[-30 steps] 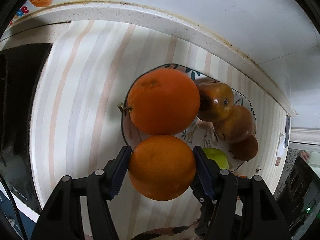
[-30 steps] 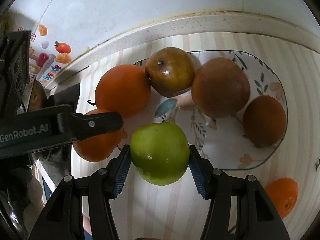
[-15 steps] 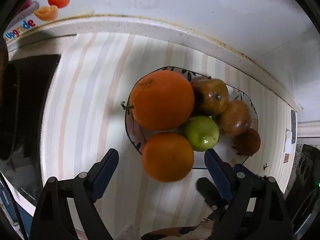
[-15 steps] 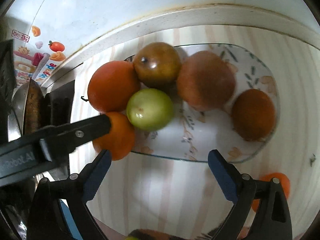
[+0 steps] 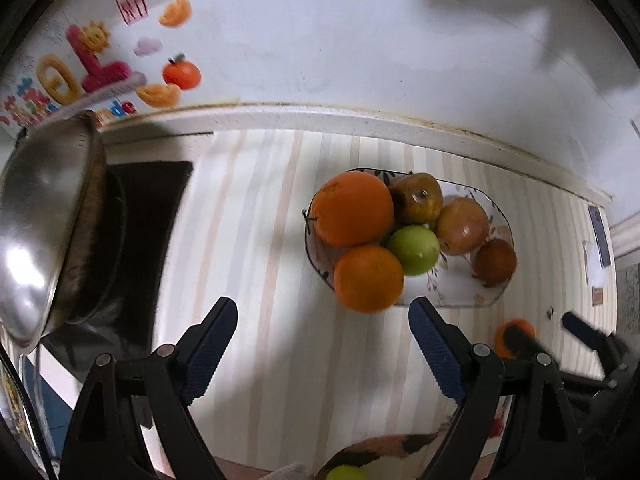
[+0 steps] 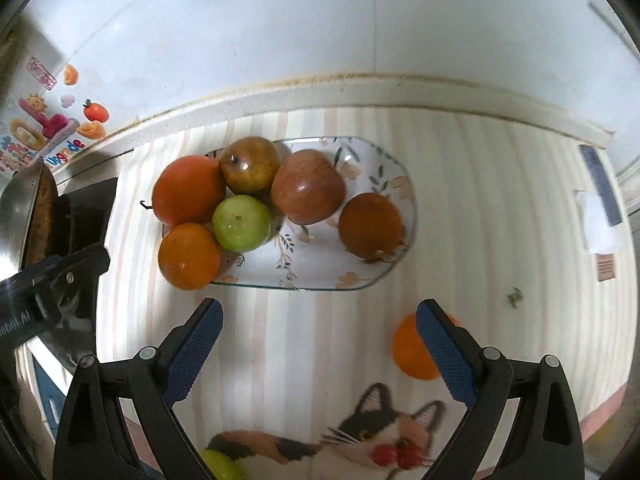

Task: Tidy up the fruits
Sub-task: 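Withdraw both tools from the plate back over the counter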

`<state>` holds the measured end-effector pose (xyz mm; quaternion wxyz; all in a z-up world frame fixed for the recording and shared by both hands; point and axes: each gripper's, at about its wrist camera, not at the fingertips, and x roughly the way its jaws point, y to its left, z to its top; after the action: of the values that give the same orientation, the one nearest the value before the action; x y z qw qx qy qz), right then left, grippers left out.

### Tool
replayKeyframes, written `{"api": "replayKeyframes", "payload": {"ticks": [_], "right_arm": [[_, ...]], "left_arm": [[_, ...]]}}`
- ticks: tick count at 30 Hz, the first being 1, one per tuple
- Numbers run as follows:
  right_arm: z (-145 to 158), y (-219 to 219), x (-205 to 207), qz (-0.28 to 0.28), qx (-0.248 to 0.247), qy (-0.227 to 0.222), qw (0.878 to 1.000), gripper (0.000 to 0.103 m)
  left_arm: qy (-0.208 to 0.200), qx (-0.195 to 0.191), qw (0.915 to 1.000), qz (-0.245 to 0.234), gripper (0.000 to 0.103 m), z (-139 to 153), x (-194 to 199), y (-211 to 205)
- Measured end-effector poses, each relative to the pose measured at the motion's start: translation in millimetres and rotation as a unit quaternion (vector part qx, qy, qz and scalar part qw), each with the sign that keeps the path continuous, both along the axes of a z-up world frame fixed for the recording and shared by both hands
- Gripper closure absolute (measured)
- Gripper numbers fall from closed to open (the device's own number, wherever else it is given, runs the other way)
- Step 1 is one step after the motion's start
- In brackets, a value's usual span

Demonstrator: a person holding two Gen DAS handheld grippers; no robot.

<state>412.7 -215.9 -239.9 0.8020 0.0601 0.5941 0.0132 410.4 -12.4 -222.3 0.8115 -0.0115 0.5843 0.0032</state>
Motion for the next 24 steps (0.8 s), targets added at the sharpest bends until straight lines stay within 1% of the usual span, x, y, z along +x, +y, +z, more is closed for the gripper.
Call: {"api": "replayKeyframes", "payload": {"ticks": [3, 10, 13, 20, 24], "right_arm": [[22, -2, -19, 0.0, -0.012, -0.023, 1.0, 0.004], [66, -1, -56, 0.0, -0.01, -0.061, 0.998, 0.004], [83, 0, -70, -0.002, -0.006, -0.074, 0.997, 0.004], [118, 1, -100, -0.014, -0.005, -0.105, 0.994, 0.004], [130, 1, -110, -0.02, 0.001, -0.114, 0.993, 0.004]], "left_arm": [[-0.015, 0.005, 0.9998, -0.011, 0.015, 13, -21, -3], [-0.051, 0.012, 0.9984, -0.021, 0.015, 40, -60, -7], [-0.067, 0.006, 0.9975, -0.02, 0.015, 56, -76, -6], [-0.1, 0.003, 0.9945, -0.032, 0.015, 89, -102, -8], [-0.112, -0.005, 0.9933, -0.03, 0.015, 102, -112, -6]]}}
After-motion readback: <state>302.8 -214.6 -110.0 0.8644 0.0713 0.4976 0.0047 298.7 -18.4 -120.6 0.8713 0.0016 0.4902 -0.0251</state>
